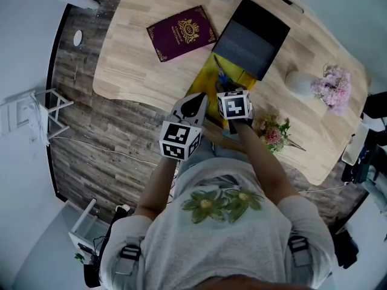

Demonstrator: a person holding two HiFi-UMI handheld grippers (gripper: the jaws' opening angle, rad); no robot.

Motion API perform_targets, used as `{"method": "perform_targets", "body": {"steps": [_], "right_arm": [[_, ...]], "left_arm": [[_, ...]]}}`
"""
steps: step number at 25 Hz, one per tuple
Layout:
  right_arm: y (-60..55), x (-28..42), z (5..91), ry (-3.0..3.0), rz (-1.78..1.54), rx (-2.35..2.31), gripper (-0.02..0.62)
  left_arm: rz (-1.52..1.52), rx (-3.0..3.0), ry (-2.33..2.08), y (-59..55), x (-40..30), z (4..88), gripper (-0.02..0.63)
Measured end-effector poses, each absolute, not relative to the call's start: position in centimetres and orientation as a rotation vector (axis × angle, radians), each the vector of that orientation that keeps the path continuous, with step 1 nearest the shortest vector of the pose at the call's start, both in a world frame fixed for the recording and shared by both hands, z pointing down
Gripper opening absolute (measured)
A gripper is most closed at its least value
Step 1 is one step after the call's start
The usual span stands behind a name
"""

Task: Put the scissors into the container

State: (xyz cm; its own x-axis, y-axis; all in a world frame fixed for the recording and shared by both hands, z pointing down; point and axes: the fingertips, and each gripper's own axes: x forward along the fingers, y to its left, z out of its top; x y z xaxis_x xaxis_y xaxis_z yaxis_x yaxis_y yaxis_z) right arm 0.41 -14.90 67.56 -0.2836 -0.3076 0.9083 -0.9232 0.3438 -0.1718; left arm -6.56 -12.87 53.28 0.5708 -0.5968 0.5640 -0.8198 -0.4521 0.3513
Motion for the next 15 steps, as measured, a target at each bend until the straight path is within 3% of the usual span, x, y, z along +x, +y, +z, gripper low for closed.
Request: {"method": "perform_targets", "body": {"steps": [15], "right_arm": [[-14.5, -0.2, 68.3, -1.743, 0.826, 0.945, 0.083]], "left_arm": [[0.49, 2.208, -1.13, -13.1, -7.0, 53.1, 0.006]]}}
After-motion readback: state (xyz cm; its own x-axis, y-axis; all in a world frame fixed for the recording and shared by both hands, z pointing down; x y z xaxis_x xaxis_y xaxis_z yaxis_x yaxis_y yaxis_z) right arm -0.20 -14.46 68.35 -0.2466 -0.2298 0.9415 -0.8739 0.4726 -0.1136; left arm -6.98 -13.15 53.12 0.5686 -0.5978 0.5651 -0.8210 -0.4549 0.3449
